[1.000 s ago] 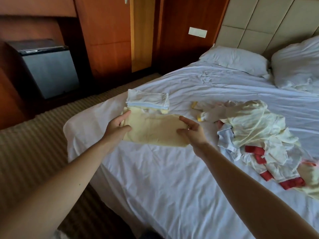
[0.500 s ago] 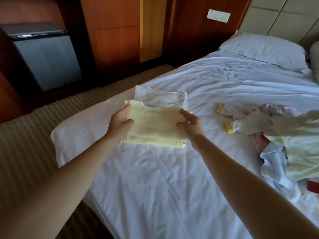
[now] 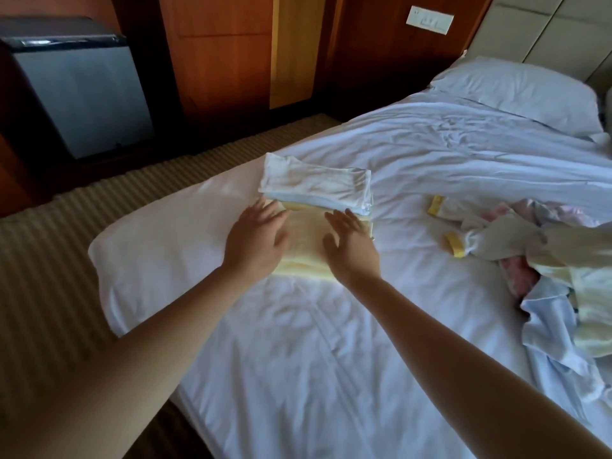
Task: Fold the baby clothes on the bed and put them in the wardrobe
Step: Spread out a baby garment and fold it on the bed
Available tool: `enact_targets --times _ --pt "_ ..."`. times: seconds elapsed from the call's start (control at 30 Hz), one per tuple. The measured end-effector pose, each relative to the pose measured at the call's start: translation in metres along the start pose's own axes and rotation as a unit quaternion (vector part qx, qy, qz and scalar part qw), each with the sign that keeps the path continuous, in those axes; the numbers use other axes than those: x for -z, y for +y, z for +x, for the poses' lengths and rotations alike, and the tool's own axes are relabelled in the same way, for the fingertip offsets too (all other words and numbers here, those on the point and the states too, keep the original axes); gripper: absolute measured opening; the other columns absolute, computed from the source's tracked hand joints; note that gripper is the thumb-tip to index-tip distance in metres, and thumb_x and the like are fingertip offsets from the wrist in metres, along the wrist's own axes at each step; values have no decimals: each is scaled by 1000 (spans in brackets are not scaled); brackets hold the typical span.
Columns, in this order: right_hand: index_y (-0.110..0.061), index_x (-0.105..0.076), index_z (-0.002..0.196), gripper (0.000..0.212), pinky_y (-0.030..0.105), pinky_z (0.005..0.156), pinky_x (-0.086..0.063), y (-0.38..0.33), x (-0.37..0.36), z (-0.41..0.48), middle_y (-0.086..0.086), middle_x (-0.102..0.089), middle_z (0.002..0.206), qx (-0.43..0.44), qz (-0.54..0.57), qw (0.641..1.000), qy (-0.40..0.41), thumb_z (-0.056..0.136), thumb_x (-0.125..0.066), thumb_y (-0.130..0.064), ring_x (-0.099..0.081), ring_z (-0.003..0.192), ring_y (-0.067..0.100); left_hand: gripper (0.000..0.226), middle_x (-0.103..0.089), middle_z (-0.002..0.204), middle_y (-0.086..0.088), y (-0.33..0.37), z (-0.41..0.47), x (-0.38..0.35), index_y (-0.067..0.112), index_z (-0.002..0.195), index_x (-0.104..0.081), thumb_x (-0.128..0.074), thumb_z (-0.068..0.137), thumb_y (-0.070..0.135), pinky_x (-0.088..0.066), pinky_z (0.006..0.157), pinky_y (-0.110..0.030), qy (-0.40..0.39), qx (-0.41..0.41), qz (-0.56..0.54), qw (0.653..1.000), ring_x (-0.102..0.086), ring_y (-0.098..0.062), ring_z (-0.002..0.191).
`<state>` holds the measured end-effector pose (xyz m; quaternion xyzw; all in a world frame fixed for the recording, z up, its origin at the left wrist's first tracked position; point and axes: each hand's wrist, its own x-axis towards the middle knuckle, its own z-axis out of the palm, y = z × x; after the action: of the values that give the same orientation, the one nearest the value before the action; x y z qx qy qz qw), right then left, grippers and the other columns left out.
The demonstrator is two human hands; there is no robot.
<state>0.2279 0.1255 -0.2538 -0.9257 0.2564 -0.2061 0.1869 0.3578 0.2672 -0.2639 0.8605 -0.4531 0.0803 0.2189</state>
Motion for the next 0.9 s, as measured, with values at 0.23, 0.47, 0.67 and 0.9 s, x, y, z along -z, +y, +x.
enact_targets --times 0.23,0.47,0.67,0.9 --pt "-35 -15 154 55 33 121 4 13 -24 -12 2 -7 164 9 -112 985 -134 102 -24 -50 0 151 19 70 -9 164 -7 1 -15 -18 27 156 -15 -20 96 64 -16 119 -35 -127 84 70 986 -4 -22 151" --pt "-31 -16 154 56 35 122 -5 15 -3 -20 0 -8 163 20 -94 976 -197 102 -29 -47 -2 150 16 62 -15 163 -1 13 -22 1 29 155 -20 -23 100 57 -18 118 -35 -175 88 73 978 -7 -21 151" --pt "-28 -28 151 56 37 109 -35 5 57 -69 -7 -24 159 7 -105 967 -231 98 -44 -21 -26 144 16 50 -37 154 0 56 -67 44 27 150 -36 -41 100 32 -28 112 -33 -178 53 94 978 -31 -20 141" --pt "-24 -37 148 53 33 111 -34 7 144 -151 -6 -37 153 9 -83 984 -160 96 -48 -23 -32 141 14 56 -37 154 1 147 -121 100 19 152 -30 -46 100 32 -27 115 -34 -185 -8 58 981 -23 -19 146"
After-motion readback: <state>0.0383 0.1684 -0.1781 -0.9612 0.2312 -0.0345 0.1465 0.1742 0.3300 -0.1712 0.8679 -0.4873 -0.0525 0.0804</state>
